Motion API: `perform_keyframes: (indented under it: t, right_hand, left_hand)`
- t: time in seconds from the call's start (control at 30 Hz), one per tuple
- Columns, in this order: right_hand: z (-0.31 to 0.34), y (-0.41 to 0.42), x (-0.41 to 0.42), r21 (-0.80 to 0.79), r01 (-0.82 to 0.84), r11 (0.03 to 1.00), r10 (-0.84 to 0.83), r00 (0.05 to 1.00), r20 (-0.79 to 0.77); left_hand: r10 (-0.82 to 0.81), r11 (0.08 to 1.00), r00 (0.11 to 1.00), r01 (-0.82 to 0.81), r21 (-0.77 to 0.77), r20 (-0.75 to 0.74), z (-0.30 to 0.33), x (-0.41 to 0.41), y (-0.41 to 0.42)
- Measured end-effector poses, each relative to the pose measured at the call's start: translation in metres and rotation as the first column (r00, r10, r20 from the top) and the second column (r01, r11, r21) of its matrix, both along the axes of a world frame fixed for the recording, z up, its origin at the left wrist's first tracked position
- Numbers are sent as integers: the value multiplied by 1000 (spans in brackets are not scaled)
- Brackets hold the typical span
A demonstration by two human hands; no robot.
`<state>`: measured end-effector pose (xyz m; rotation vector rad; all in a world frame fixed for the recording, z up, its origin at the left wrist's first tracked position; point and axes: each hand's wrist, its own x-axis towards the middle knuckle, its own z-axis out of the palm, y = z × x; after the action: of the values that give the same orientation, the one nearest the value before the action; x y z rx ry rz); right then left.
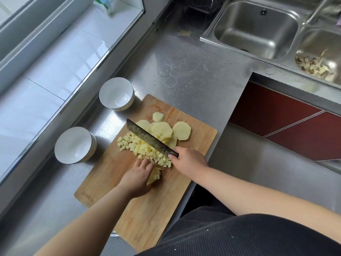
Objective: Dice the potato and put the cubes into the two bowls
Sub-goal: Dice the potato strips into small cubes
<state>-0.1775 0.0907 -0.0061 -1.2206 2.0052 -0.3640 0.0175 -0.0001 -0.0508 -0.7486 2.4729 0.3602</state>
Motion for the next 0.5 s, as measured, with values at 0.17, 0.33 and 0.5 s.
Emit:
perform_keyframes:
  t: [0.17,0.33,0.5]
  right_hand:
    - [0,1,2,5,-6,1000,6,1000,19]
    - [0,1,2,1,-13,1000,13,1000,24]
    - [1,0,4,6,-35,999,35,999,17]
  left_hand:
    - [151,989,988,-151,-10,19,-1,-5,14]
    - [464,886,886,-464,4,-22,-8,-8,35]
    - [787,617,612,-784,63,-81,-13,-11,44]
